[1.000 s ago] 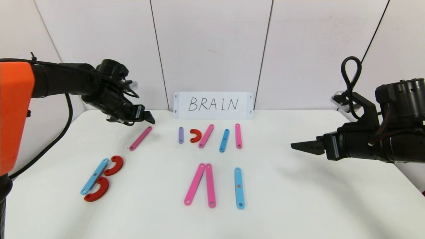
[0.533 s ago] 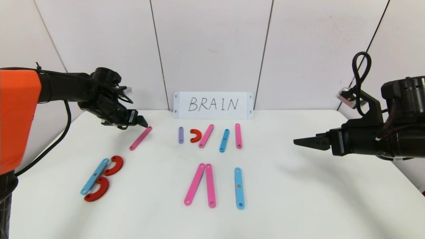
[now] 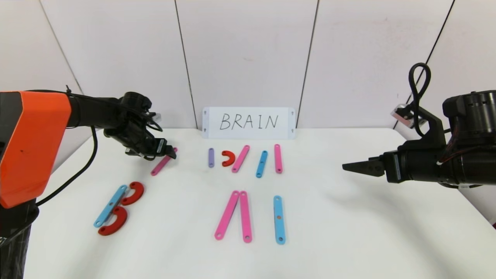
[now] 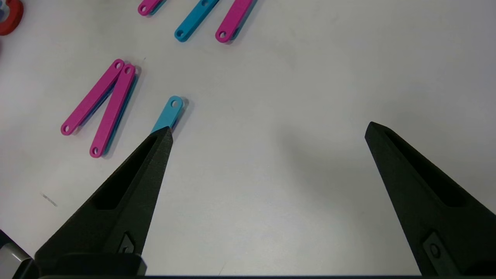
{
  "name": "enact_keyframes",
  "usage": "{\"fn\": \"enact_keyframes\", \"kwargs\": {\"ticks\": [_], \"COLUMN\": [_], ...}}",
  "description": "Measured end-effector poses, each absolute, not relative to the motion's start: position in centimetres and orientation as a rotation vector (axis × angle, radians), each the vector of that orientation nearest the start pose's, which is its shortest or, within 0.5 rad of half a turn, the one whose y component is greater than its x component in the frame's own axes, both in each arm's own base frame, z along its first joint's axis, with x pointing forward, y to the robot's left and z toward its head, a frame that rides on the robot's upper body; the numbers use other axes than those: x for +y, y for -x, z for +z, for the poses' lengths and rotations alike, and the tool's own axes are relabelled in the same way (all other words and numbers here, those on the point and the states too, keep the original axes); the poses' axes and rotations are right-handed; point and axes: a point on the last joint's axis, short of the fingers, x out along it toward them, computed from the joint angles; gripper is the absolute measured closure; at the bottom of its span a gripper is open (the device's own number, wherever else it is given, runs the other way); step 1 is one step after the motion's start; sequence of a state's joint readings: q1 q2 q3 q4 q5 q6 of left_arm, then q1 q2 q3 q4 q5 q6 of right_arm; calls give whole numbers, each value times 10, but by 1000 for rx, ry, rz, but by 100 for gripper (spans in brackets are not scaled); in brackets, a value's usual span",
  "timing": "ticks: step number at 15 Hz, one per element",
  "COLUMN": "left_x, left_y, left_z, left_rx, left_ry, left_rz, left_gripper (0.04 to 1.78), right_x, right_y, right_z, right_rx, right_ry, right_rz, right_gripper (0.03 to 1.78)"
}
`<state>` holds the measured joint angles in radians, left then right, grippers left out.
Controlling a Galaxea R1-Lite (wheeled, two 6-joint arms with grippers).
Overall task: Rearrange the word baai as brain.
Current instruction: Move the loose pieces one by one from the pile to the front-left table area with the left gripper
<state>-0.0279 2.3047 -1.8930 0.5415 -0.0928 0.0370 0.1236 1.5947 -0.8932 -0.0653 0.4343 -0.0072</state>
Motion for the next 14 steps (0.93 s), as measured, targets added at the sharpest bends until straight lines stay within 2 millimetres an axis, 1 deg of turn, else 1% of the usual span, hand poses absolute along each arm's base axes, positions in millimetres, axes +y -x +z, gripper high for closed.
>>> {"fn": "enact_keyframes", "kwargs": {"ticks": [4,6,7,9,13,14], "left_x": [-25,-26,-27,-27,-28,-28], "left_y": [-453,-455,-455,-455,-456,-456], "left_z": [128,126,126,125,124,124], "left_rx": [975,974,973,974,977,977], "left_ry": [-34,-36,-36,-36,-37,-37], "left_rz": [-114,-114,-114,-115,-117,-118], "left_gripper": [8,16,25,48,121,135], "right_x": [43,43,43,43,43,43], "right_y": [-267,-266,-266,-266,-265,-264], "right_z": [185,185,185,185,185,185], "right_rx": [635,636,636,637,635,634], "right_ry": [-93,-92,-92,-91,-91,-91], "right_rz": [541,540,540,540,544,545], "right_gripper": [7,7,7,7,7,7]}}
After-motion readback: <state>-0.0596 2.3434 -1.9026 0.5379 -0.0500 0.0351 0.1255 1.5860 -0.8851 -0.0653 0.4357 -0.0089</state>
